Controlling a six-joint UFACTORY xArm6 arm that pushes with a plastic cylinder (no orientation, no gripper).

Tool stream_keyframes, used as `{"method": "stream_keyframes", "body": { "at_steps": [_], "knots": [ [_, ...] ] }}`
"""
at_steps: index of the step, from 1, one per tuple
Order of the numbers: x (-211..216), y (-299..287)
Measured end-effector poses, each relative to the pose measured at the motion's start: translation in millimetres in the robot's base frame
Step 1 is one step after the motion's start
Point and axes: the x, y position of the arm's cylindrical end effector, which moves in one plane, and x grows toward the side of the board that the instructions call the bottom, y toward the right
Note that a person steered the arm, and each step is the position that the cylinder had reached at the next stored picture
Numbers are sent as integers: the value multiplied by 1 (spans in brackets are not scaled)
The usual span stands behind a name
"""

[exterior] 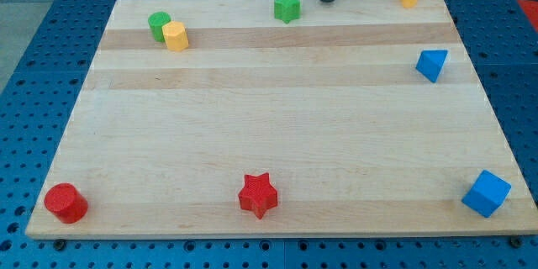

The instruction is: Slide green star to the yellow hexagon

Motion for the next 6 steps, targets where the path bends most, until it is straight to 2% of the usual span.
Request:
{"method": "stream_keyframes", "body": {
  "at_steps": [2, 4, 5, 6],
  "knots": [
    [33, -48],
    [14, -85],
    [17, -107],
    [41, -119]
  ]
}}
